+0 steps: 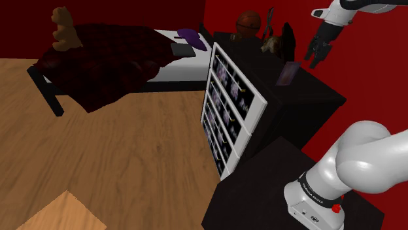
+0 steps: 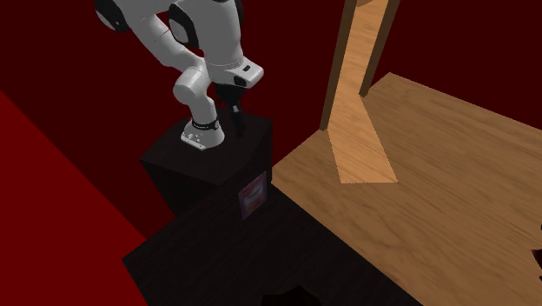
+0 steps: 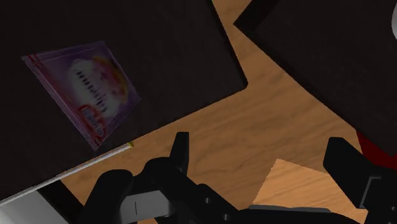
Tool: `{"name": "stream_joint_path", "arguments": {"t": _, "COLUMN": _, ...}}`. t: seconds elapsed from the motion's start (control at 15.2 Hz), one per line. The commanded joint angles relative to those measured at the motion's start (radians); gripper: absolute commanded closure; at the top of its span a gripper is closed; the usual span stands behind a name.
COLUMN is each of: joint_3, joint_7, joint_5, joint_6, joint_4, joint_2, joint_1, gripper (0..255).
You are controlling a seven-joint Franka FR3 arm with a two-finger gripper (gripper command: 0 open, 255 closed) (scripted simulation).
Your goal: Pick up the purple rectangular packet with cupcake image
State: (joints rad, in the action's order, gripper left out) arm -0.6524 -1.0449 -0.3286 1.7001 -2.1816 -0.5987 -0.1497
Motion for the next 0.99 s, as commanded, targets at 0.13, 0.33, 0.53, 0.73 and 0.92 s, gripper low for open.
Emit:
{"name": "stream_joint_path", "arguments": {"t": 0.13, "joint_3": -0.159, "joint_7": -0.233, "joint_5": 0.013, "joint_6": 0.047, "joint_4": 0.105, "joint_2": 0.132, "joint_1": -0.081, "gripper": 0}}
{"name": "stream_joint_path", "arguments": {"t": 0.33, "joint_3": -0.298, "joint_7": -0.417, "joint_5": 0.072, "joint_6": 0.084, "joint_4": 0.196, "joint_2": 0.262, "joint_1": -0.164, "gripper": 0}}
{"name": "stream_joint_path", "arguments": {"t": 0.53, "joint_3": -0.479, "joint_7": -0.645, "joint_5": 0.211, "joint_6": 0.116, "joint_4": 0.301, "joint_2": 0.452, "joint_1": -0.266, "gripper": 0}}
{"name": "stream_joint_path", "arguments": {"t": 0.73, "joint_3": -0.616, "joint_7": -0.981, "joint_5": 0.534, "joint_6": 0.098, "joint_4": 0.430, "joint_2": 0.793, "joint_1": -0.243, "gripper": 0}}
{"name": "stream_joint_path", "arguments": {"t": 0.92, "joint_3": -0.541, "joint_7": -1.036, "joint_5": 0.577, "joint_6": 0.113, "joint_4": 0.445, "joint_2": 0.844, "joint_1": -0.150, "gripper": 0}}
